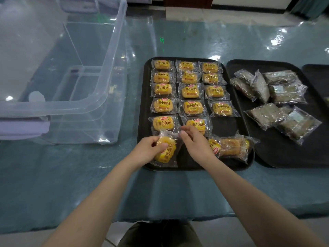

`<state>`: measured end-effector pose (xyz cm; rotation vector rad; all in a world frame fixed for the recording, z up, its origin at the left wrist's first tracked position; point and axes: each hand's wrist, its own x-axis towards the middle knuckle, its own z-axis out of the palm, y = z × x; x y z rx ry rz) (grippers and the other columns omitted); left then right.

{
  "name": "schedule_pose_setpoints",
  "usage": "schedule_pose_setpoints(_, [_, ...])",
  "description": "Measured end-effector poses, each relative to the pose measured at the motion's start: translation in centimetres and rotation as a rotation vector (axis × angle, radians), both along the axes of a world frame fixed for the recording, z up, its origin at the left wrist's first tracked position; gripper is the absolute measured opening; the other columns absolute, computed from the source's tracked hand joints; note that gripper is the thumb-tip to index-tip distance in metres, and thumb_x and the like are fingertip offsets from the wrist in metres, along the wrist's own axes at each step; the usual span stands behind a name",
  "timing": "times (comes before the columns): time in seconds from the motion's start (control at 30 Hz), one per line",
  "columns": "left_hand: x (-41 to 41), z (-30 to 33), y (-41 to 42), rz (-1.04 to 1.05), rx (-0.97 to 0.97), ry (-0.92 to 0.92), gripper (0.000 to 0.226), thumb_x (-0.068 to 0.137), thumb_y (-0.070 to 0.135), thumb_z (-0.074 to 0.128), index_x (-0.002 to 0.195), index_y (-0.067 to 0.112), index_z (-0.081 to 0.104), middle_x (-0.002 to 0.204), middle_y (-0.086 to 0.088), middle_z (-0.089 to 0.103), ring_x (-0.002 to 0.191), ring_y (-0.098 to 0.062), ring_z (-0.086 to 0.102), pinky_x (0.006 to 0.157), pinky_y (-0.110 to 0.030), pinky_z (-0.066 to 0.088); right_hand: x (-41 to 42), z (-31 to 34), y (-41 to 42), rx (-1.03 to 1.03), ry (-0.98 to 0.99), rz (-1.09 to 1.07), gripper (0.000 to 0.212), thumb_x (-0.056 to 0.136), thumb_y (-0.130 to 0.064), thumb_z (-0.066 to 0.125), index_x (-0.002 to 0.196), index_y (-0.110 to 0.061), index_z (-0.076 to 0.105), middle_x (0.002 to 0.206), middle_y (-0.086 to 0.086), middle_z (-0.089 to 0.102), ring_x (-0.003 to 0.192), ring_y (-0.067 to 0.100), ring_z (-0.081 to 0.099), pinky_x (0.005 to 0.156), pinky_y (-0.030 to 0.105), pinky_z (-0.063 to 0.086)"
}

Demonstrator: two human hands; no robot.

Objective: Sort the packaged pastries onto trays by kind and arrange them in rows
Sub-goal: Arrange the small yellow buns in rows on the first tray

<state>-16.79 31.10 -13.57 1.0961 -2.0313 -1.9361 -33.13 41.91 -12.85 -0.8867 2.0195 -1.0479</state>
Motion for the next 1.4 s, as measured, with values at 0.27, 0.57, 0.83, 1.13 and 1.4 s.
schedule_pose_setpoints(0.27, [-0.3, -0.2, 0.1, 0.029, -0.063, -0.05, 0.038, 0.082, 0.037, 0.068, 0.118, 0.028, 0.058, 0.101, 0.006, 0.066, 0.089, -0.009, 0.066, 0.072, -0.027, 0.057, -0.3, -0.2, -0.1, 0.006, 0.001, -0.143, 0.007, 0.092, -0.022, 0.063, 0.088, -0.025, 0.057, 0.084, -0.003, 0.066, 0.075, 0.014, 0.065, 0.061, 0.027, 0.053])
schedule_pose_setpoints(0.57, [0.0, -2.0, 0.6, 0.359, -0.102, -0.124, 0.047, 0.08, 0.019, 0.073, 0.121, 0.023, 0.049, 0.092, 0.006, 0.066, 0.087, -0.008, 0.064, 0.074, -0.03, 0.054, 0.6, -1.2, 1.0, 0.159, 0.255, 0.038, 0.02, 0.091, -0.012, 0.061, 0.095, -0.031, 0.057, 0.099, -0.01, 0.059, 0.084, 0.004, 0.058, 0.069, 0.022, 0.051])
schedule_pose_setpoints(0.83, [-0.1, -1.7, 1.2, 0.285, -0.329, -0.244, 0.057, 0.082, 0.018, 0.071, 0.135, 0.016, 0.05, 0.124, -0.001, 0.061, 0.107, -0.014, 0.059, 0.088, -0.027, 0.046, -0.8, -0.9, 3.3, 0.206, 0.742, 0.164, 0.022, 0.089, -0.02, 0.061, 0.111, -0.023, 0.067, 0.119, -0.005, 0.052, 0.115, 0.019, 0.042, 0.098, 0.035, 0.037])
schedule_pose_setpoints(1.13, [-0.4, 0.0, 2.1, 0.265, -0.48, -0.22, 0.045, 0.088, 0.019, 0.063, 0.131, 0.025, 0.054, 0.127, 0.003, 0.06, 0.113, -0.011, 0.054, 0.088, -0.02, 0.041, -8.6, 1.3, 6.4, 0.416, 0.672, 0.489, 0.04, 0.089, -0.037, 0.061, 0.128, -0.039, 0.052, 0.143, -0.01, 0.044, 0.129, 0.017, 0.039, 0.103, 0.038, 0.037])
schedule_pose_setpoints(1.4, [-2.6, -0.7, 5.0, 0.438, -0.438, -0.212, 0.034, 0.089, 0.015, 0.061, 0.121, 0.026, 0.062, 0.119, 0.006, 0.064, 0.107, -0.009, 0.058, 0.092, -0.028, 0.047, -11.1, 0.1, 6.4, 0.344, 0.806, 0.764, 0.072, 0.08, -0.036, 0.068, 0.143, -0.038, 0.032, 0.138, -0.01, 0.047, 0.116, 0.016, 0.041, 0.091, 0.034, 0.042])
